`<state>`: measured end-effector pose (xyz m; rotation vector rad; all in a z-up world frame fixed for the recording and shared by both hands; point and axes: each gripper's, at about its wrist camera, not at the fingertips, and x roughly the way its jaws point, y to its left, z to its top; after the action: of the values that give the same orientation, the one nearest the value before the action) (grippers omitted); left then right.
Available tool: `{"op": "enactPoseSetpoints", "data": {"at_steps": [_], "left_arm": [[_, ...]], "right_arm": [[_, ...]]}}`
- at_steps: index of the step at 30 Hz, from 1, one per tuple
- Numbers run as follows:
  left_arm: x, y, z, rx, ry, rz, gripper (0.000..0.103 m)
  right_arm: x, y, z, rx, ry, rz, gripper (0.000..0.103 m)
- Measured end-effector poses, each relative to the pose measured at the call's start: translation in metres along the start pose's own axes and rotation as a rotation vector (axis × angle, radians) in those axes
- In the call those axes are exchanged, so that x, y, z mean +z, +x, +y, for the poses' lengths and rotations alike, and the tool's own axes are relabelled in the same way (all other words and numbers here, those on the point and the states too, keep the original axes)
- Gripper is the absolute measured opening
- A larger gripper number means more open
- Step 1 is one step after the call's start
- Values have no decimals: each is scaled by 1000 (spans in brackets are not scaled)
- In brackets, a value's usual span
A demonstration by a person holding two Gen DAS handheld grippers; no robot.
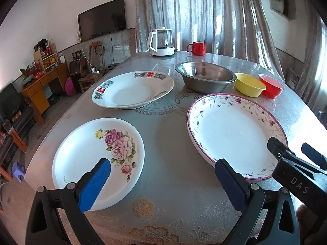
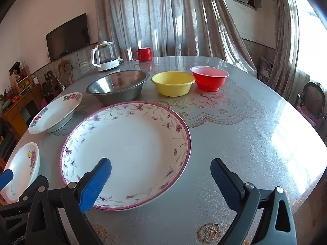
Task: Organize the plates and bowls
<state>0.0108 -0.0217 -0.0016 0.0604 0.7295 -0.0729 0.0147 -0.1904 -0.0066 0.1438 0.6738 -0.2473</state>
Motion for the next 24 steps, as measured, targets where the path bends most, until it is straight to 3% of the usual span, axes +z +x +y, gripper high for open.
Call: {"op": "enactPoseSetpoints", "data": {"at_steps": [8, 19, 24], "left_arm": [[13, 7, -8, -15, 39, 4, 102], [37, 38, -24, -132, 65, 85, 102], [42, 53, -33, -204, 73, 126, 102]], "right_arm": [[-1, 7, -8, 10, 25, 17, 99], [10, 27, -54, -35, 107, 92, 99], [14, 42, -61, 27, 106, 156, 96]]}}
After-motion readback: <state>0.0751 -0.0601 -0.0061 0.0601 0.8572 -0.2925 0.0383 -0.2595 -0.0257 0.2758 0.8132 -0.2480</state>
